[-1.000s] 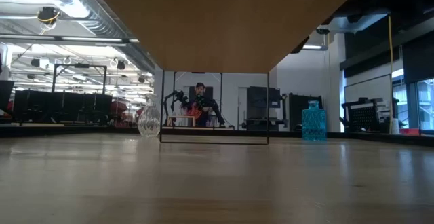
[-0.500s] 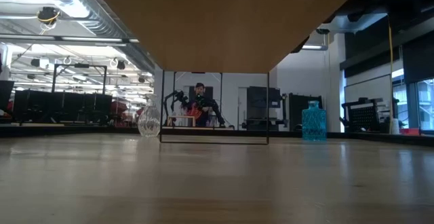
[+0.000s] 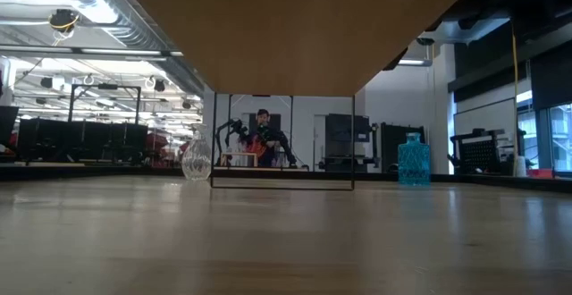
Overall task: Sort vases onto shelf
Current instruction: Put the yellow vase on the shelf align with the other yellow vases
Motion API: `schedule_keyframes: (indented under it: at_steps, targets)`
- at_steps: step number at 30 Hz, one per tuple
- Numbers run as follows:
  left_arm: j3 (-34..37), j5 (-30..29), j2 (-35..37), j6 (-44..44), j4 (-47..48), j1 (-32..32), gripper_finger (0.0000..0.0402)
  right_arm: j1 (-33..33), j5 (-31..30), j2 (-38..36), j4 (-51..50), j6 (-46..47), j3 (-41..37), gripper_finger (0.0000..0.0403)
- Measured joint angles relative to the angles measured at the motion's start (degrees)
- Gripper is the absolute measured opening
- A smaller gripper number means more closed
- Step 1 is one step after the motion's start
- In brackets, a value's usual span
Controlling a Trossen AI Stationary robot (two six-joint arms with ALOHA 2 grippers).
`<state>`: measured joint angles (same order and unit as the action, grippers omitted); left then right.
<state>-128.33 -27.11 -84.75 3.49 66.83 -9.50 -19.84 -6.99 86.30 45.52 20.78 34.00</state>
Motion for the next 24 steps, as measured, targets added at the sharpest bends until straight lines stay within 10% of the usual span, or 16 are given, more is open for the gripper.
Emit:
schedule_keyframes:
  at_steps: [24]
  targets:
    - [0.0, 1.3, 0.0, 0.0, 0.0, 1.6, 0.0037, 0.0, -5.4, 0.1, -1.0, 1.9, 0.0, 0.0344]
